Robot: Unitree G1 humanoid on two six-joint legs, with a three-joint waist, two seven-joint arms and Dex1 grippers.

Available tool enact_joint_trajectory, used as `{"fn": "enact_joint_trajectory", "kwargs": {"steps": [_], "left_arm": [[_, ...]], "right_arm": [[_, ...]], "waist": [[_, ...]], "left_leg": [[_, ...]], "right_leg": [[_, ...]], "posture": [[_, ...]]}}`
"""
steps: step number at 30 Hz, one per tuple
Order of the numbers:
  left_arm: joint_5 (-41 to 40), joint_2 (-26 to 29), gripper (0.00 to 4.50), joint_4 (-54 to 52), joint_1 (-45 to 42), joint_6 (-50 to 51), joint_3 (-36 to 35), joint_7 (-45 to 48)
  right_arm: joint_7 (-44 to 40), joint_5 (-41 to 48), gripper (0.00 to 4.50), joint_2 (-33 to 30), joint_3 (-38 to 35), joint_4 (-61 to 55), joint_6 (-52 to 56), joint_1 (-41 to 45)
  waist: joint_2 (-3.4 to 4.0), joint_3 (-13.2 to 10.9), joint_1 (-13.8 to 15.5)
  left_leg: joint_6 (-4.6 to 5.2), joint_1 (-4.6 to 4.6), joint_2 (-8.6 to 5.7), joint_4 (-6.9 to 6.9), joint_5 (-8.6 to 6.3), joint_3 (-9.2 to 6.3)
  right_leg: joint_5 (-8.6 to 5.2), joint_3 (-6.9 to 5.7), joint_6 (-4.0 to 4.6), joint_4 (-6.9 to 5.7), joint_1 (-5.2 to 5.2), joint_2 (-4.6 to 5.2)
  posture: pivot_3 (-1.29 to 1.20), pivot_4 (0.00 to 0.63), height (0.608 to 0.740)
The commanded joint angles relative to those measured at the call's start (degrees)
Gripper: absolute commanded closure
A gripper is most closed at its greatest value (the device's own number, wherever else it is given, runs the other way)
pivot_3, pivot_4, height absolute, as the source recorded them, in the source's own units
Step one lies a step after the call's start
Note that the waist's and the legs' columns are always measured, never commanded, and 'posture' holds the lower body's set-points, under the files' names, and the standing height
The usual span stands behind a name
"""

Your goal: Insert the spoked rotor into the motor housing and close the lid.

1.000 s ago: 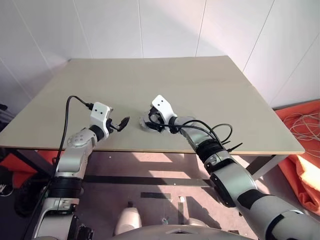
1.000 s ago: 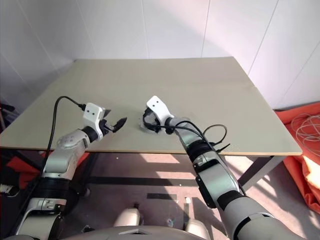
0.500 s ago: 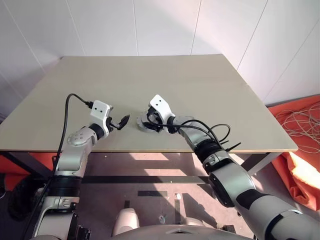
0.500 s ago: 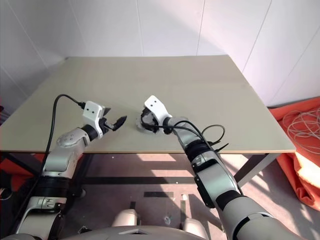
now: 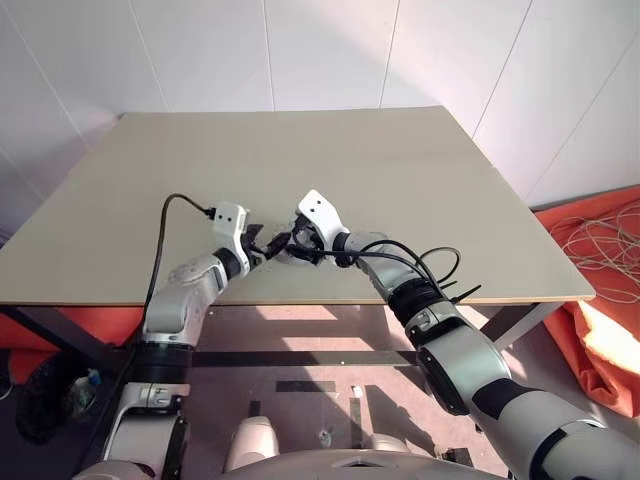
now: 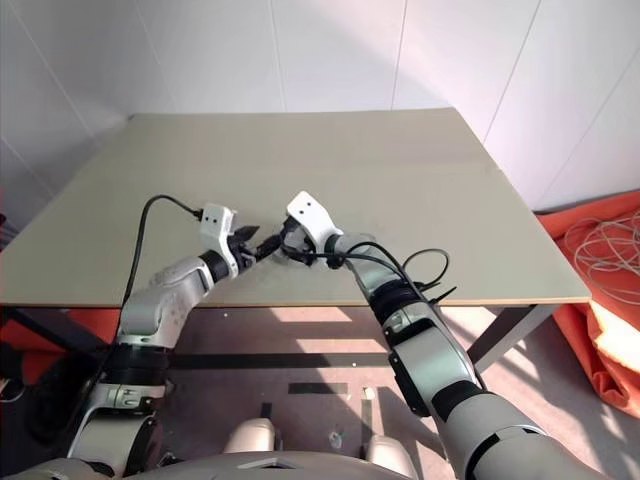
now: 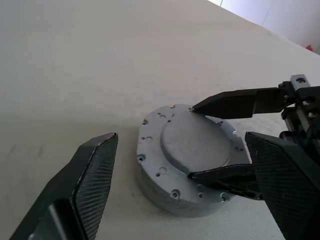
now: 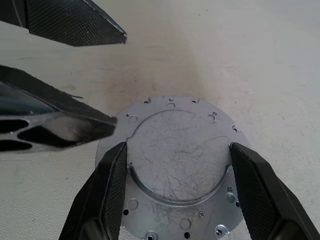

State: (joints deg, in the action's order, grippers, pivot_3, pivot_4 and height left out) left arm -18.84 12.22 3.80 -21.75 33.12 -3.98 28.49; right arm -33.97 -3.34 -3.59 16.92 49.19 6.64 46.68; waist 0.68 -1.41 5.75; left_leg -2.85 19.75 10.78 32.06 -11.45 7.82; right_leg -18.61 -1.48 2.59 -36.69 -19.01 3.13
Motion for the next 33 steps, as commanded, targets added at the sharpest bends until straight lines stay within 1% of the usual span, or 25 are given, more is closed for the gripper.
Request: {"fn": "enact_joint_trajectory", "kwargs": {"steps": [1,3,6,9,11,16,23,28,33], "left_arm": [[-2.3,-1.0,1.23,-2.1,-3.2,1.9,0.0,-0.3],[-2.7,-1.3,1.98,-2.0,-3.9,2.3,-0.3,-0.4],[-3.4,-1.4,2.95,-1.8,-4.6,2.7,-0.7,-0.5],[-2.9,-1.5,3.94,-0.4,-5.4,3.5,-1.1,-2.6],[-2.2,-1.5,4.47,0.3,-5.7,3.6,-0.9,-3.7],[-2.4,-1.9,4.47,0.8,-6.4,7.2,-0.9,-7.0],[-7.3,-3.0,4.47,3.2,-9.9,20.9,-5.3,-10.7],[-8.2,-3.8,4.47,6.8,-12.2,25.4,-8.8,-14.3],[-8.3,-3.8,4.47,8.6,-13.0,29.0,-10.0,-16.5]], "right_arm": [[0.9,-4.9,1.39,-2.7,2.6,6.5,3.5,-4.1],[1.0,-4.9,1.39,-2.8,2.6,6.5,3.5,-4.1],[1.1,-4.9,1.39,-2.9,2.5,6.4,3.5,-4.1],[1.2,-4.8,1.39,-2.9,2.4,6.5,3.5,-4.0],[1.2,-4.8,1.39,-2.9,2.4,6.5,3.4,-4.0],[1.3,-4.8,1.39,-2.8,2.4,6.5,3.3,-4.0],[1.1,-4.7,1.39,-2.8,2.3,6.1,3.3,-3.9],[1.1,-4.5,1.39,-2.9,2.2,5.6,3.4,-3.9],[1.0,-4.4,1.39,-3.0,2.0,4.9,3.6,-3.9]], "waist": [[0.00,0.0,0.0],[0.00,0.0,-0.1],[0.01,0.0,-0.1],[0.01,0.0,-0.1],[0.01,0.0,-0.1],[0.00,0.0,-0.1],[-0.02,-0.1,-0.1],[-0.03,-0.1,-0.1],[0.07,-0.1,-0.2]], "left_leg": [[0.00,0.00,0.01,-0.02,0.00,0.06],[0.01,0.01,0.01,-0.04,0.00,0.14],[0.01,0.00,0.01,-0.11,-0.01,0.19],[0.02,-0.01,0.02,-0.19,-0.01,0.29],[0.02,-0.02,0.04,-0.22,0.00,0.45],[0.02,-0.03,0.06,-0.37,0.00,0.57],[0.00,-0.04,0.06,-0.51,0.00,0.60],[0.00,-0.02,0.05,-0.65,0.01,0.62],[-0.04,-0.05,0.06,-0.98,0.05,0.63]], "right_leg": [[0.00,0.01,-0.01,0.00,-0.02,0.03],[0.00,0.04,-0.03,0.02,-0.03,0.06],[-0.08,0.06,-0.20,0.06,-0.05,0.07],[-0.13,0.07,-0.29,0.08,-0.06,0.10],[-0.13,0.07,-0.31,0.08,-0.07,0.11],[-0.14,0.10,-0.39,0.16,-0.08,0.15],[-0.15,0.11,-0.42,0.18,-0.12,0.16],[-0.12,0.11,-0.42,0.31,-0.10,0.16],[0.09,0.09,-0.45,0.82,0.02,0.13]], "posture": [[0.00,0.000,0.740],[0.00,0.000,0.740],[0.00,0.000,0.740],[0.00,0.000,0.740],[0.00,0.000,0.740],[0.00,0.000,0.740],[0.00,0.000,0.740],[0.00,0.000,0.740],[0.00,0.000,0.740]]}}
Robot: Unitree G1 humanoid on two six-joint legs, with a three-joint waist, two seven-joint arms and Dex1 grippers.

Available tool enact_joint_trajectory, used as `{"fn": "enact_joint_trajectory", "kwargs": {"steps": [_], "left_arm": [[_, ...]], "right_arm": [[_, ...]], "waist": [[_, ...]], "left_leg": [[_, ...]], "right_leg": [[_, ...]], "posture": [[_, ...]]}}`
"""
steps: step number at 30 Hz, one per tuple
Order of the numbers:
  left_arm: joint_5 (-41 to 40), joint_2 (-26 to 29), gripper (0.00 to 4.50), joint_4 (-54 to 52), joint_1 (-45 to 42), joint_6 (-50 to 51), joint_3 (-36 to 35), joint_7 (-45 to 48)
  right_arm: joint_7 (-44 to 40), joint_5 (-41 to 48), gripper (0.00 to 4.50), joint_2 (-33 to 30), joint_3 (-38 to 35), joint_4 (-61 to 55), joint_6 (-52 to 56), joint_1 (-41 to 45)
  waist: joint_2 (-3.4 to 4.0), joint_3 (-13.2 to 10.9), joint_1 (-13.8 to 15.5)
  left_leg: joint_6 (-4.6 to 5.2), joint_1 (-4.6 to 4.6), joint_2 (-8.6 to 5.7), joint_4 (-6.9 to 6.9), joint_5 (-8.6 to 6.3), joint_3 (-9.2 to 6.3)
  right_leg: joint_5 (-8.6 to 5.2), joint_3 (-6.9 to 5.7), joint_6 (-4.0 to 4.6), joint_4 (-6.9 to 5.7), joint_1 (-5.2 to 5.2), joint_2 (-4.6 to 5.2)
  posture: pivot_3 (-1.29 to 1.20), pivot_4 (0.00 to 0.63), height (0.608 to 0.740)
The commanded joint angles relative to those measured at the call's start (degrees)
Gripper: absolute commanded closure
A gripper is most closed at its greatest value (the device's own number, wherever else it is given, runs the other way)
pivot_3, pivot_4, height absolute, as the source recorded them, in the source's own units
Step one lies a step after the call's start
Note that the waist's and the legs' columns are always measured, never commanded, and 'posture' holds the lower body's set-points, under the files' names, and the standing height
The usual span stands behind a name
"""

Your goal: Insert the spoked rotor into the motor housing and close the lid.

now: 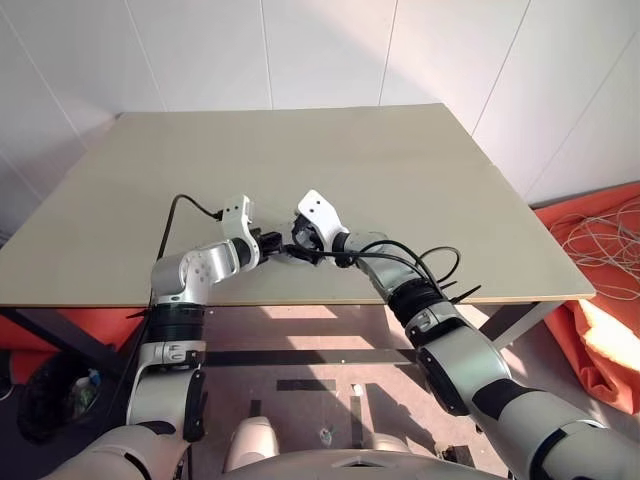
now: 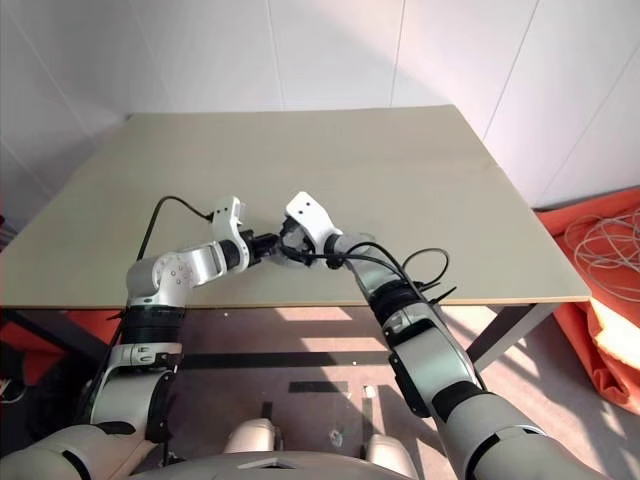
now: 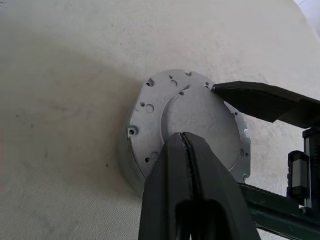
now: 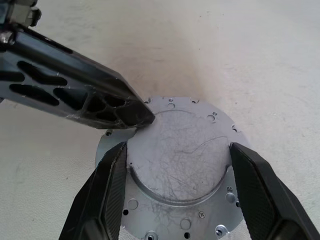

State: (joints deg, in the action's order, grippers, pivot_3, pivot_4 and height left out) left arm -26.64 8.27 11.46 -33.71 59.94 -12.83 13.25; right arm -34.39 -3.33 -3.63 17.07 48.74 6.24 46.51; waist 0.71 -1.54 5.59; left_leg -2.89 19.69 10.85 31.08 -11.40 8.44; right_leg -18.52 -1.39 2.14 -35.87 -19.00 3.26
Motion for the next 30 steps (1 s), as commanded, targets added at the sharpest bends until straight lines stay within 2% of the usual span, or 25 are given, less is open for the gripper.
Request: {"fn": "enact_joint_trajectory", "kwargs": {"steps": [1,15,21,25,30], "left_arm": [[-0.6,0.0,4.47,1.1,-1.2,3.0,-1.5,-1.7],[-1.3,0.5,4.47,1.2,-1.6,5.9,-2.0,-1.8],[-1.2,0.8,4.47,1.1,-1.6,5.8,-1.9,-1.7],[-1.2,1.0,4.50,1.3,-1.6,5.6,-1.9,-1.6],[-1.5,1.6,4.50,1.4,-1.6,5.6,-2.0,-1.4]], "right_arm": [[1.4,-4.4,1.39,-3.0,1.8,5.3,4.0,-3.8],[1.1,-4.0,1.39,-3.1,1.4,4.1,5.0,-3.4],[-2.2,-1.9,1.39,-3.5,0.3,0.2,6.7,-4.1],[-2.6,-1.8,0.05,-3.6,-0.2,-2.4,6.7,-4.5],[-4.8,0.2,0.02,-3.3,-1.5,-6.4,7.6,-5.1]], "waist": [[0.04,0.0,0.0],[0.00,0.0,0.0],[0.02,-0.1,0.2],[0.06,-0.1,0.2],[-0.02,-0.3,0.2]], "left_leg": [[-0.01,-0.01,-0.01,-0.11,0.00,0.03],[0.02,-0.02,-0.01,-0.11,0.04,0.06],[0.03,0.07,-0.01,-0.11,0.05,0.06],[0.17,0.29,-0.03,-0.11,0.25,0.07],[0.20,0.39,-0.06,-0.10,0.30,0.10]], "right_leg": [[0.11,0.00,-0.02,0.21,0.04,0.00],[0.26,0.01,-0.09,0.45,-0.01,0.02],[0.29,0.00,-0.12,0.56,-0.04,0.02],[0.66,-0.03,-0.02,1.05,0.04,0.02],[0.86,-0.03,-0.34,1.19,0.05,0.04]], "posture": [[0.00,0.000,0.740],[0.00,0.000,0.740],[0.00,0.000,0.740],[0.00,0.000,0.740],[0.00,0.000,0.740]]}}
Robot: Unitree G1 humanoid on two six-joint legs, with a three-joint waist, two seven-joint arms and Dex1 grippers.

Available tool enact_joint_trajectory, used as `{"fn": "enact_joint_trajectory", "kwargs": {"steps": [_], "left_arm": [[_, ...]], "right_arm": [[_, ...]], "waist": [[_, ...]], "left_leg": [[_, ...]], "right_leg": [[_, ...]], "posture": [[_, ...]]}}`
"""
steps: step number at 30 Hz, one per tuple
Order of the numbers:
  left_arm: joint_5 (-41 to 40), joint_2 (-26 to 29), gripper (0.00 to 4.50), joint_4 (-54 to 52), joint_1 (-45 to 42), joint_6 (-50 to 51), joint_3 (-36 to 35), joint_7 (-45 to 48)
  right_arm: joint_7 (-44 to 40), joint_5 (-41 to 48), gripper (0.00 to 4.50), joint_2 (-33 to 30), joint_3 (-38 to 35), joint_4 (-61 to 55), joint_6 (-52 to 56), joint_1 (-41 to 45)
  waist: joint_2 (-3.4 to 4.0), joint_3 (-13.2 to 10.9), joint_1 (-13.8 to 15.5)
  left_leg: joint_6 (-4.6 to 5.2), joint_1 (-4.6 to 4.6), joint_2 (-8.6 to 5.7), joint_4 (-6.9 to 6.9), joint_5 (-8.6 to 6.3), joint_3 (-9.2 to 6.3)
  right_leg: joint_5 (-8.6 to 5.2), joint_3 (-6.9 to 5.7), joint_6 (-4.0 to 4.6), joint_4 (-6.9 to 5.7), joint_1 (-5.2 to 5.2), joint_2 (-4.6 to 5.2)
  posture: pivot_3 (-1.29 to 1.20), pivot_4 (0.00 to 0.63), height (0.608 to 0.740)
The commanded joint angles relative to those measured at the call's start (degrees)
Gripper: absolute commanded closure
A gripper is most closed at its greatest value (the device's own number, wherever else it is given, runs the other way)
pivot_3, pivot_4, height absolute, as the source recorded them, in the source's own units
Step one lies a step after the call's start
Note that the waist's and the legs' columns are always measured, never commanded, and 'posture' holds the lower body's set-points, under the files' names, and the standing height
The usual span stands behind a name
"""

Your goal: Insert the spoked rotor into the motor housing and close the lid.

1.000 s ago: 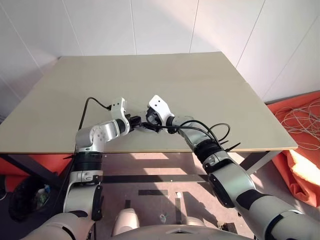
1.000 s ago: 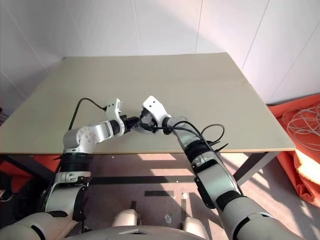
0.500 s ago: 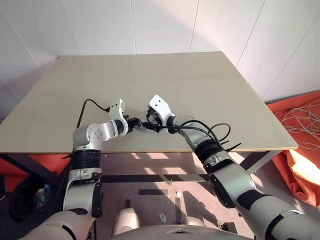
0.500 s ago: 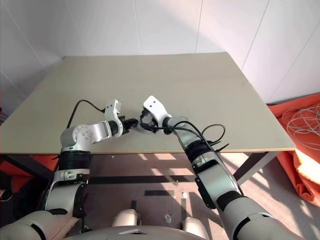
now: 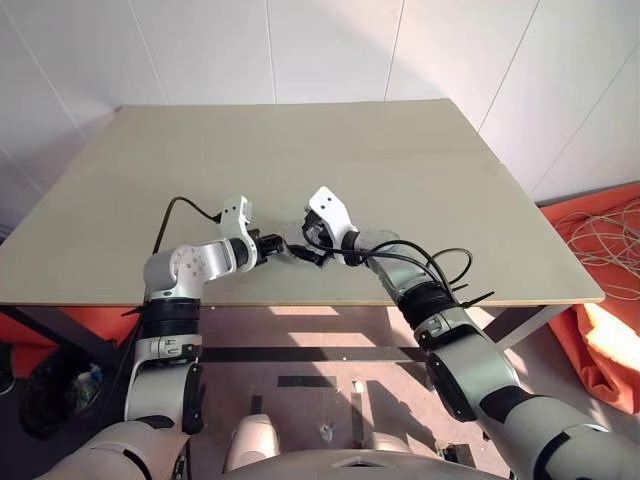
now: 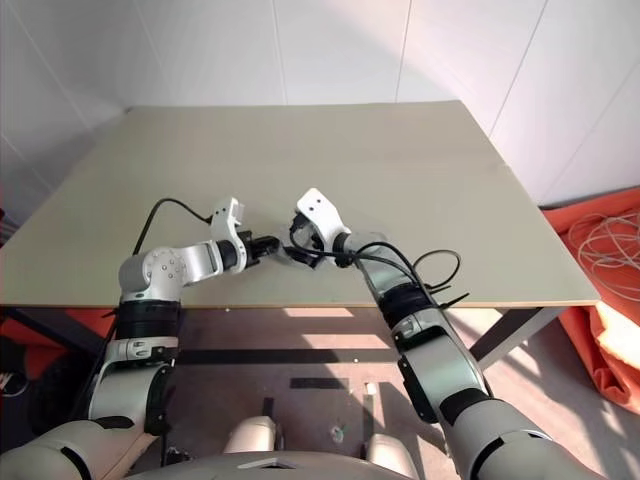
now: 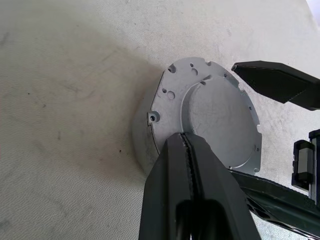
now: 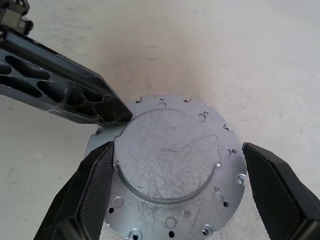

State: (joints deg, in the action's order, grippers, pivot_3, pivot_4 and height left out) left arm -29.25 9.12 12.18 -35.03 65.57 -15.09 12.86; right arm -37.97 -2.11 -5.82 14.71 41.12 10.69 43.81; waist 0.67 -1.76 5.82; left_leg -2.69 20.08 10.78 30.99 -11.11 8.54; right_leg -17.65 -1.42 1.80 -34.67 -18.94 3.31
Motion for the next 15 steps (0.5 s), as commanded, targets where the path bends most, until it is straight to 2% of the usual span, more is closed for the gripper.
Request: {"fn": "enact_joint_trajectory", "kwargs": {"steps": [1,9,15], "left_arm": [[1.0,0.8,4.50,0.7,-0.3,0.0,0.2,-1.0],[0.6,1.3,4.50,0.5,-0.1,0.2,0.4,-0.4],[0.2,1.5,4.50,0.1,0.1,0.5,0.8,0.0]], "right_arm": [[-1.4,-0.9,0.02,-1.2,0.7,0.7,3.3,-2.5],[-2.7,2.9,0.02,-1.7,-3.6,-3.4,6.6,-1.3],[-2.1,6.4,0.02,-3.1,-7.7,-7.5,13.1,-0.2]], "waist": [[0.05,-0.2,-0.1],[-0.01,-0.7,-0.1],[-0.11,-1.0,0.1]], "left_leg": [[0.00,-0.01,0.01,0.00,0.00,0.00],[-0.01,0.03,0.02,0.00,0.03,0.00],[0.16,0.14,0.00,0.03,0.14,-0.02]], "right_leg": [[0.00,0.00,0.00,-0.01,0.00,0.00],[0.04,0.00,-0.02,-0.03,-0.04,-0.01],[0.10,-0.05,-0.10,-0.03,-0.06,-0.01]], "posture": [[0.00,0.000,0.740],[0.00,0.000,0.740],[0.00,0.000,0.740]]}}
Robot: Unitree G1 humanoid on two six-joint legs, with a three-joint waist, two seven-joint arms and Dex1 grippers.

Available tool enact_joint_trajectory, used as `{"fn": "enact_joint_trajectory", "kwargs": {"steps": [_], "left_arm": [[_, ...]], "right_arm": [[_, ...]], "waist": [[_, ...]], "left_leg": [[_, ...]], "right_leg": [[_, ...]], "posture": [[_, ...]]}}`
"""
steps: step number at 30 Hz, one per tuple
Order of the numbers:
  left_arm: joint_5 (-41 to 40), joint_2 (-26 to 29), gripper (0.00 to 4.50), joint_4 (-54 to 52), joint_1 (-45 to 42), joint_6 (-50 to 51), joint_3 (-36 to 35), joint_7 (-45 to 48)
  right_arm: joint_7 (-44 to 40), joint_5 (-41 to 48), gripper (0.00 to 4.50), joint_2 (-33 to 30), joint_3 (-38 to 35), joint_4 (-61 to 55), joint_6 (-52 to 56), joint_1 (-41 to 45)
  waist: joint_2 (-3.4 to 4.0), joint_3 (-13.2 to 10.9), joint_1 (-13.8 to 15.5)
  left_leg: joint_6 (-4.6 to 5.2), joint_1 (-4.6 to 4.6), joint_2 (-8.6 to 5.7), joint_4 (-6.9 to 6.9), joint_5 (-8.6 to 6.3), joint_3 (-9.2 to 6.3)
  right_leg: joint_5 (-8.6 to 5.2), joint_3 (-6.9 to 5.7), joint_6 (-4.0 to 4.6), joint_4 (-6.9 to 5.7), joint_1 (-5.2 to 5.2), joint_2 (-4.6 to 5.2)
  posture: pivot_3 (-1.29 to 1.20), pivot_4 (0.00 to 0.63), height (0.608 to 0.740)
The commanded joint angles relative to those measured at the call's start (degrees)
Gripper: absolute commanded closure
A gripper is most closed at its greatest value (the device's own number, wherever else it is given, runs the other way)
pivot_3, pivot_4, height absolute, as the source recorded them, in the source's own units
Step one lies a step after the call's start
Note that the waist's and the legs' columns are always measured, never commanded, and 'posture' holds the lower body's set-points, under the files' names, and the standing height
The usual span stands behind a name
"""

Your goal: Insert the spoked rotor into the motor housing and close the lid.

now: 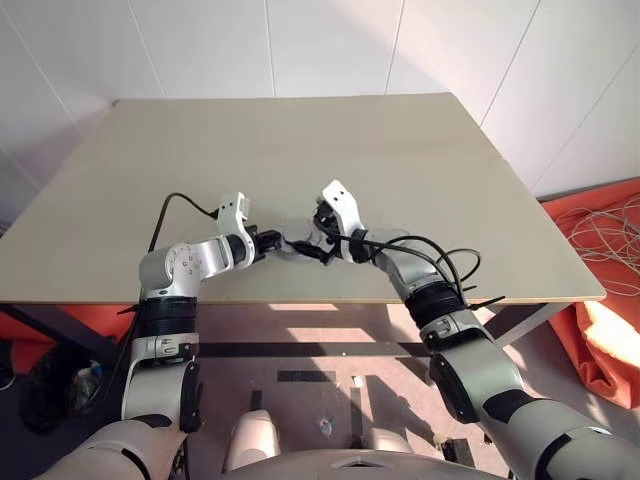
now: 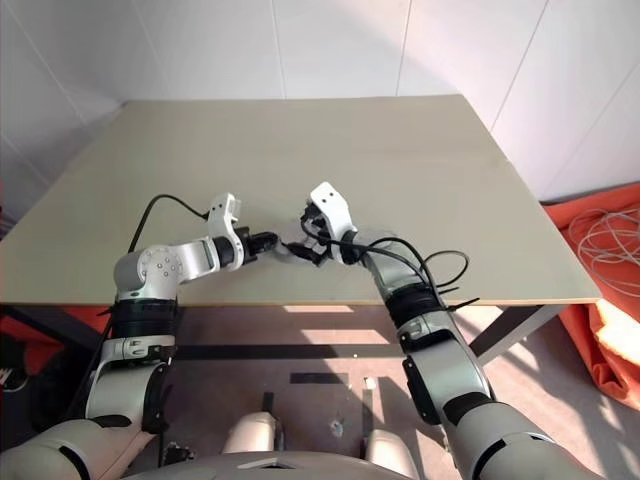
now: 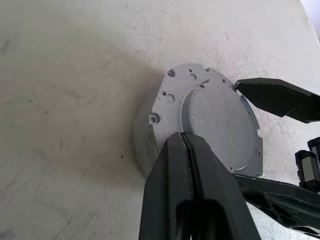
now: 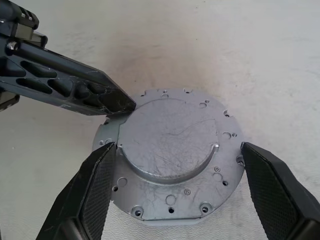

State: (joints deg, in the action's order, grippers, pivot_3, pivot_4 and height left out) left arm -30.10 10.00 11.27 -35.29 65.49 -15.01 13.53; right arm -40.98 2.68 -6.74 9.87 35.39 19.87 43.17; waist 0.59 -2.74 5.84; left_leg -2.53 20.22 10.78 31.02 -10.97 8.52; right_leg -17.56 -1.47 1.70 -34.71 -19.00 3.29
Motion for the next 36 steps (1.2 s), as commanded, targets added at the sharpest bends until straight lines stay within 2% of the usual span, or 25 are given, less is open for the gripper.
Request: {"fn": "enact_joint_trajectory", "kwargs": {"steps": [1,12,17,25,30,36], "left_arm": [[0.9,0.6,4.50,1.0,0.3,0.6,0.7,-0.6],[0.0,0.8,4.50,-0.3,0.7,2.7,2.2,1.3],[0.2,1.0,4.50,-0.4,0.8,2.7,2.5,1.6],[0.3,1.4,4.50,-0.4,0.9,2.4,2.7,2.1],[0.3,1.3,4.50,-0.8,1.1,2.3,2.7,2.0],[0.3,1.7,4.50,-1.0,1.4,2.3,2.6,2.1]], "right_arm": [[0.9,2.0,0.02,-2.4,-3.4,-2.6,4.9,0.4],[0.0,6.8,0.02,-6.0,-6.9,-10.7,16.1,0.1],[-0.4,13.9,0.02,-7.3,-12.0,-13.3,30.6,0.4],[8.4,18.9,0.02,-5.8,-21.3,-7.8,44.2,3.6],[15.6,21.3,0.02,-2.7,-28.5,-2.0,48.0,5.8],[18.2,23.1,0.02,0.2,-30.7,-1.4,49.5,6.2]], "waist": [[-0.08,-0.1,0.1],[-0.05,-0.3,0.1],[-0.06,-0.3,0.4],[-0.05,-0.3,0.4],[-0.05,-0.3,0.3],[-0.04,-0.3,0.2]], "left_leg": [[0.03,0.02,-0.02,0.00,0.02,0.00],[0.07,0.33,-0.05,0.17,0.03,-0.05],[0.13,0.60,-0.12,0.33,0.00,-0.07],[0.14,0.64,-0.11,0.44,-0.01,-0.07],[0.13,0.65,-0.09,0.55,-0.01,-0.07],[0.13,0.63,-0.05,0.66,-0.01,-0.07]], "right_leg": [[0.02,0.00,-0.04,0.01,0.00,0.01],[0.14,-0.11,-0.19,-0.04,-0.15,-0.04],[0.19,-0.22,-0.26,-0.03,-0.20,-0.04],[0.22,-0.27,-0.30,-0.11,-0.20,-0.05],[0.22,-0.27,-0.29,-0.18,-0.20,-0.05],[0.22,-0.28,-0.29,-0.29,-0.20,-0.05]], "posture": [[0.00,0.000,0.740],[0.00,0.000,0.740],[0.00,0.000,0.740],[0.00,0.000,0.740],[0.00,0.000,0.740],[0.00,0.000,0.740]]}}
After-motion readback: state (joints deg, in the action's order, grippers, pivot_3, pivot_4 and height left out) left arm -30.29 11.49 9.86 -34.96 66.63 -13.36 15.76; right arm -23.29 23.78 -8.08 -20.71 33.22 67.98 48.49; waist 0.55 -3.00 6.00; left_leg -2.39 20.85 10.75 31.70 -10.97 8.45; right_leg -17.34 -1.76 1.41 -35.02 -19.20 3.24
